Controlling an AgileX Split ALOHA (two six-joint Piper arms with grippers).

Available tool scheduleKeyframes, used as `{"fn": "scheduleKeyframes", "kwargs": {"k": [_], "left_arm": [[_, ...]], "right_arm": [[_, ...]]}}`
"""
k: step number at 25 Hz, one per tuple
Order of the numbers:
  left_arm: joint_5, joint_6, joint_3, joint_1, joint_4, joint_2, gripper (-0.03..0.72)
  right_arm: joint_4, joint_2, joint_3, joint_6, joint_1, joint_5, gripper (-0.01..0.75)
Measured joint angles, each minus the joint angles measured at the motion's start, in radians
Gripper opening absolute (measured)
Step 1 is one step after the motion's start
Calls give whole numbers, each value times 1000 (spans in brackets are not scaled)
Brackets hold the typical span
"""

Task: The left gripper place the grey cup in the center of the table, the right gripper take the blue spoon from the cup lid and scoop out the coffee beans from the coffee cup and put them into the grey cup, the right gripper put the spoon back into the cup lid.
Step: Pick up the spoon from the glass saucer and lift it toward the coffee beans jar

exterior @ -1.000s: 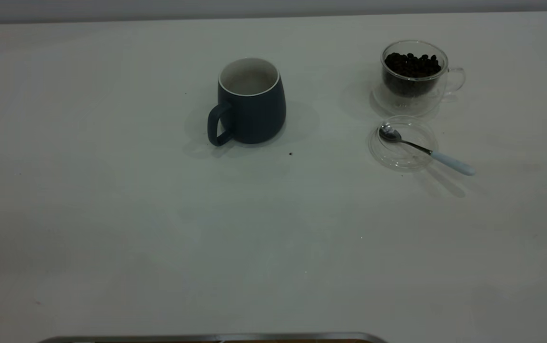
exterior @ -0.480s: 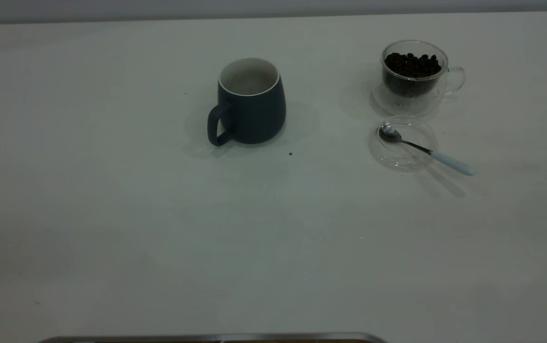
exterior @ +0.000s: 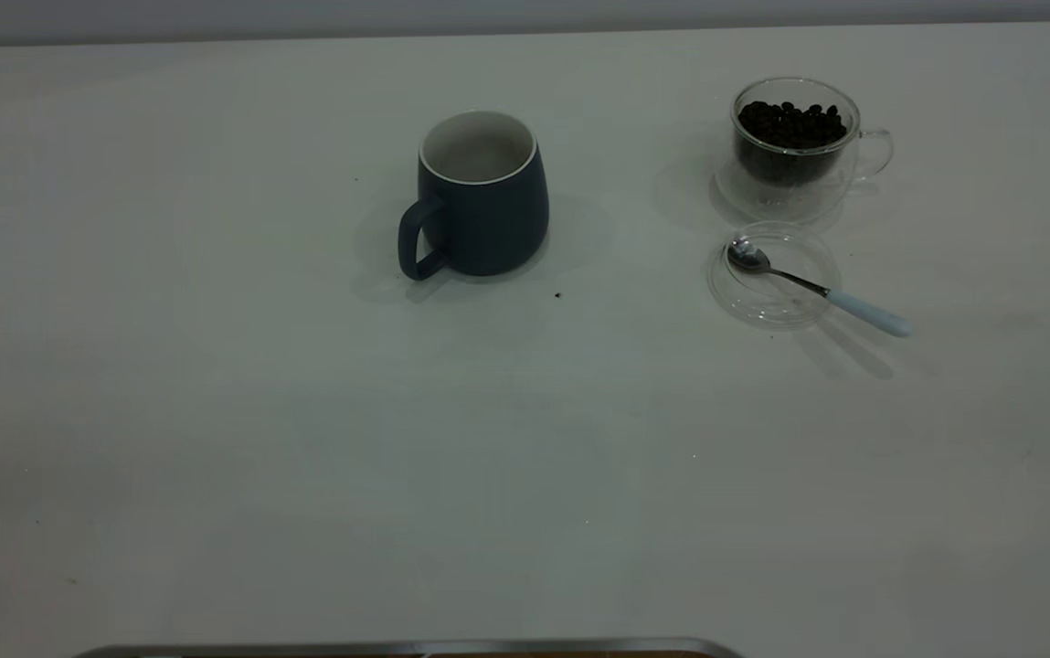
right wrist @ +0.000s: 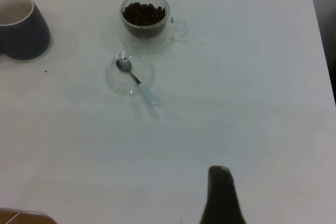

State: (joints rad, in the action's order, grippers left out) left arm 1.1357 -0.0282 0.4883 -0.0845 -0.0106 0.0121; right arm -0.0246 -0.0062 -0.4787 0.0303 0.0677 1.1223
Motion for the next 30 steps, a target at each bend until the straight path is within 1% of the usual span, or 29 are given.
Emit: {"fn": "scheduleKeyframes", "kwargs": {"k": [2,4,24,27,30], "left_arm": [[1,0,0,33,2,6,497],[1,0,0,47,2,6,497],[1,3,0,48,3,6,497],[1,3,0,48,3,6,497],[1,3,0,48,3,6,497]], "right_arm": [[0,0,0,0,0,0,575],[0,0,0,0,0,0,575],[-28,1,-2,-13,0,-4,575],[-68,54,-36,-39,0,-67,575],[-118,222,-94,-49,0,-167,575]]}}
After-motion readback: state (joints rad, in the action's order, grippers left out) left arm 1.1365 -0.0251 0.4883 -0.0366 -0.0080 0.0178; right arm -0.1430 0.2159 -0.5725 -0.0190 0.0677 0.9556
